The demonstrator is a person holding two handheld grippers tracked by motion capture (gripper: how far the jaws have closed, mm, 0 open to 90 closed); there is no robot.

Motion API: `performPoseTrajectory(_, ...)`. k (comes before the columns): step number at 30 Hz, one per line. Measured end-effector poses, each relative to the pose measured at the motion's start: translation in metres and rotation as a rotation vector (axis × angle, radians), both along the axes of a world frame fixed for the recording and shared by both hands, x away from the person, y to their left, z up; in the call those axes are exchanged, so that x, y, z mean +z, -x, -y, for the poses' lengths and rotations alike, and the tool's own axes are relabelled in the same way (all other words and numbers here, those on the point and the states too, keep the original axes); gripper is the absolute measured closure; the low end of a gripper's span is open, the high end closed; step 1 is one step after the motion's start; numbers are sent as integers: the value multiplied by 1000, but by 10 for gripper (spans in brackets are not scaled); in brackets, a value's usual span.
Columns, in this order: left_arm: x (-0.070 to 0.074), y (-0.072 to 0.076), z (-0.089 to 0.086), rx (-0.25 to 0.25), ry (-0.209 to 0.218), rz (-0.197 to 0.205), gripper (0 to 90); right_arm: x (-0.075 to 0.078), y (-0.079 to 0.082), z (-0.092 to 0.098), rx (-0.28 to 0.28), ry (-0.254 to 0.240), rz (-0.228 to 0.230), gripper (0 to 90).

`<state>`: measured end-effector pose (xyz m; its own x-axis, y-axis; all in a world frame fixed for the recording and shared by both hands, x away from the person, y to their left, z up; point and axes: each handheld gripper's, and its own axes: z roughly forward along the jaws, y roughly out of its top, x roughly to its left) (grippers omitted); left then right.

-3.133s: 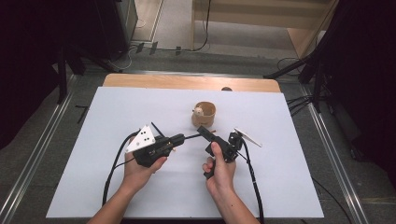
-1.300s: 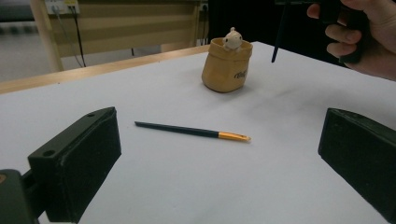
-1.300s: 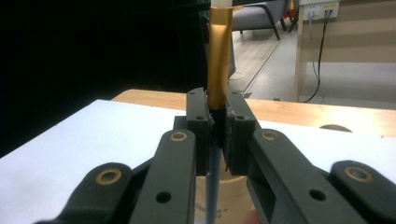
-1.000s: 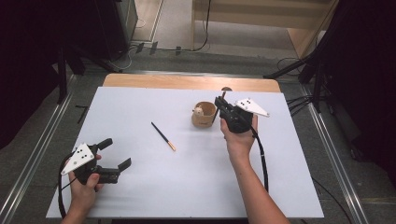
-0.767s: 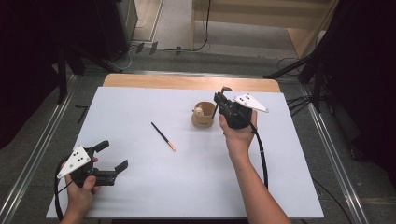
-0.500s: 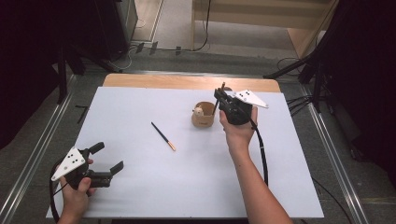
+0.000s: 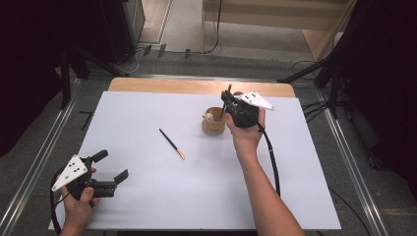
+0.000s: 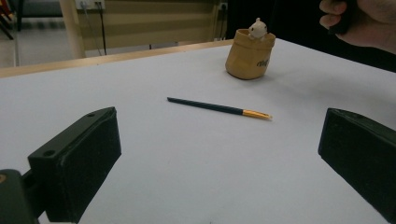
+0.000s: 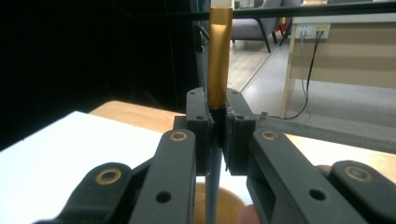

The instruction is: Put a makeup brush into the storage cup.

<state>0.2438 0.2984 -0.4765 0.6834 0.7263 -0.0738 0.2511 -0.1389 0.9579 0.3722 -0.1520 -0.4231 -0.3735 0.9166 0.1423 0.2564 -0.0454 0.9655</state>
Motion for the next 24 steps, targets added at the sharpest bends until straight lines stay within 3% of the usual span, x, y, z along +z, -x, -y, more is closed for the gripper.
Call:
performPoseTrajectory(17,-1,0,1,3,-9,1,0,-35,-12,-5,3,52,-71,840)
performPoseTrajectory(24,-1,-1,1,6,-8,1,0,-42,-12,-10,15,72,-87,840)
